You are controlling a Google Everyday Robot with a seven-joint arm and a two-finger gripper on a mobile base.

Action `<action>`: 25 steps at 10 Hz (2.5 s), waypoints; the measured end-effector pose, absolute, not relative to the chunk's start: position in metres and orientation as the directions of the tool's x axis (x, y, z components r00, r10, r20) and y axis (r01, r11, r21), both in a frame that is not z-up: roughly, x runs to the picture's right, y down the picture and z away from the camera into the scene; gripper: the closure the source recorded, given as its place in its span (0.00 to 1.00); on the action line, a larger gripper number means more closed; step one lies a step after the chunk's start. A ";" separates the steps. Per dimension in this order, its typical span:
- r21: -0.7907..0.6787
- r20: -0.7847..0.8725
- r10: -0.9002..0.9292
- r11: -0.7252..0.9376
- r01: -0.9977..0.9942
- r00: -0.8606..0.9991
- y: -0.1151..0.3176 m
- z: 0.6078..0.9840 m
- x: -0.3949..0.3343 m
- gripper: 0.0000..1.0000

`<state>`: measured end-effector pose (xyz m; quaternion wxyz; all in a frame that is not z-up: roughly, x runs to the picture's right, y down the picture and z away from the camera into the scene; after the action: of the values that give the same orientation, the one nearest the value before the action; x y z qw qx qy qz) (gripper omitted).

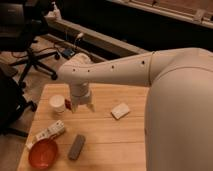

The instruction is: Drag the ceramic bowl in a circle

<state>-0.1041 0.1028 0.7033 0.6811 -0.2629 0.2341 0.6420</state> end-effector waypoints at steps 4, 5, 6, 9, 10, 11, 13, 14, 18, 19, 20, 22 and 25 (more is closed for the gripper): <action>-0.058 -0.656 0.751 0.037 -0.998 0.066 0.103 0.703 -0.104 0.35; -0.057 -0.656 0.751 0.037 -0.998 0.066 0.103 0.703 -0.104 0.35; -0.058 -0.656 0.751 0.037 -0.998 0.066 0.103 0.703 -0.104 0.35; -0.058 -0.657 0.751 0.037 -0.998 0.066 0.103 0.703 -0.104 0.35; -0.057 -0.657 0.751 0.037 -0.998 0.066 0.103 0.703 -0.104 0.35; -0.058 -0.657 0.751 0.037 -0.998 0.066 0.103 0.703 -0.104 0.35; -0.058 -0.656 0.751 0.038 -0.998 0.066 0.103 0.703 -0.104 0.35; -0.058 -0.656 0.751 0.038 -0.998 0.066 0.103 0.703 -0.104 0.35; -0.186 -0.601 0.773 0.111 -0.976 0.202 0.107 0.690 -0.143 0.35; -0.241 -0.572 0.773 0.161 -0.957 0.274 0.112 0.682 -0.163 0.35; -0.278 -0.547 0.767 0.211 -0.937 0.335 0.120 0.677 -0.177 0.35; -0.350 -0.499 0.729 0.325 -0.879 0.468 0.145 0.664 -0.207 0.35; -0.428 -0.457 0.668 0.413 -0.804 0.587 0.176 0.659 -0.235 0.35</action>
<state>-0.2350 0.1761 0.6592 0.8336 -0.3138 0.1082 0.4415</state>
